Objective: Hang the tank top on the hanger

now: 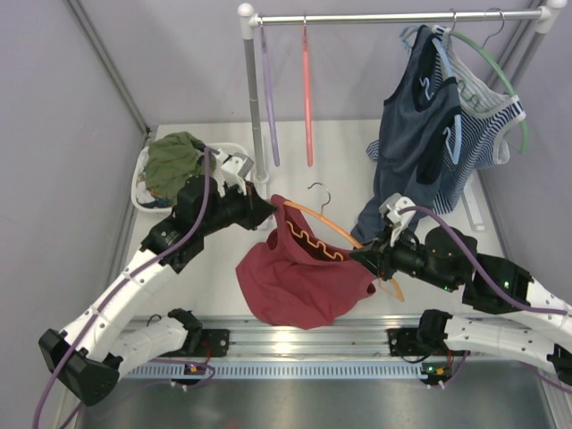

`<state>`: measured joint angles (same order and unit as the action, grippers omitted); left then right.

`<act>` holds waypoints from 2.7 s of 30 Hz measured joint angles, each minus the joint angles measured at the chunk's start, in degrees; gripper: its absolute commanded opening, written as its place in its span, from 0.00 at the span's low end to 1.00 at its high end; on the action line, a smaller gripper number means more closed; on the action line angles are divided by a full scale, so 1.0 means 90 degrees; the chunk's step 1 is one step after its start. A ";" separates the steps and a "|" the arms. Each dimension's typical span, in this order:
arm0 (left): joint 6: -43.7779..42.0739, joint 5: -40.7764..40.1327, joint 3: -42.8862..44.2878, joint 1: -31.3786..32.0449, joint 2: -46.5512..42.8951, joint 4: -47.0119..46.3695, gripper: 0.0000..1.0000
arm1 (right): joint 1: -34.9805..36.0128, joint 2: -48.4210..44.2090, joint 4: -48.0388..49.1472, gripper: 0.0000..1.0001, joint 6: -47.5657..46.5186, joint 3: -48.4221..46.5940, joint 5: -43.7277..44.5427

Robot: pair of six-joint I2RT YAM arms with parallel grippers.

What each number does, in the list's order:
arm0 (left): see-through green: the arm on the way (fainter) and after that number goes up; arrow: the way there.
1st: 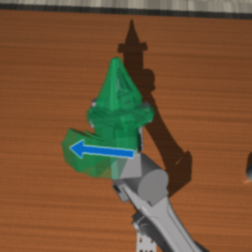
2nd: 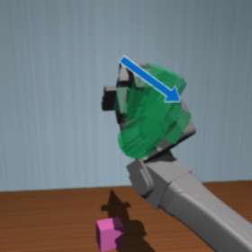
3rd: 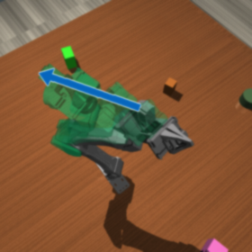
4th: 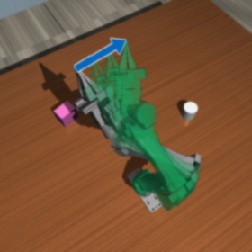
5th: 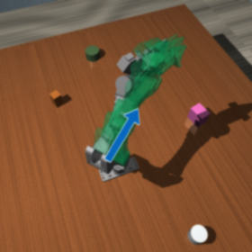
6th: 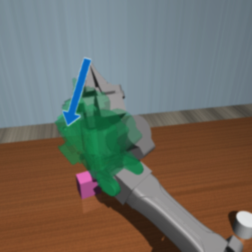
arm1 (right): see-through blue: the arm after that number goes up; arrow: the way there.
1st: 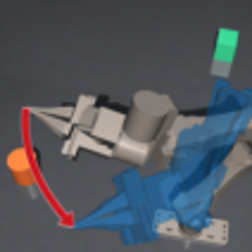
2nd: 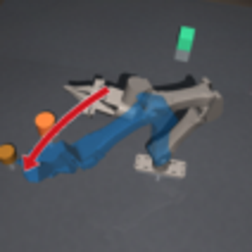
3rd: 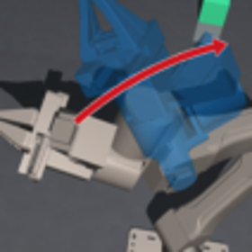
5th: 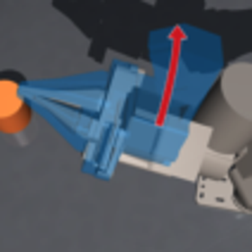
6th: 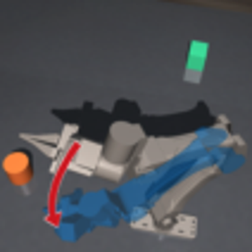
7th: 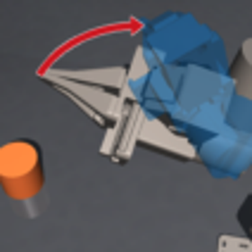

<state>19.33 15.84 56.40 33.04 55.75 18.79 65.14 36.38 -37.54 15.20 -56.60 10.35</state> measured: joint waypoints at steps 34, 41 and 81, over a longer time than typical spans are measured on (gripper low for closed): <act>-0.0503 -0.0491 0.1773 0.1069 0.0580 0.0942 0.00 | 0.0000 -0.0172 0.0221 0.00 0.0172 0.0301 -0.0058; -0.0512 -0.1275 0.1685 0.0401 0.0923 0.0998 0.00 | 0.0000 -0.0471 0.0262 0.00 0.0221 0.0301 -0.0148; -0.0908 -0.0692 0.1744 0.0381 0.0709 0.1775 0.37 | 0.0000 -0.0321 0.0255 0.00 0.0223 0.0299 -0.0138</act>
<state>11.16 9.61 72.10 36.47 62.13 34.76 65.14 33.50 -35.24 17.21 -53.91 9.10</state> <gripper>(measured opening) 0.371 0.152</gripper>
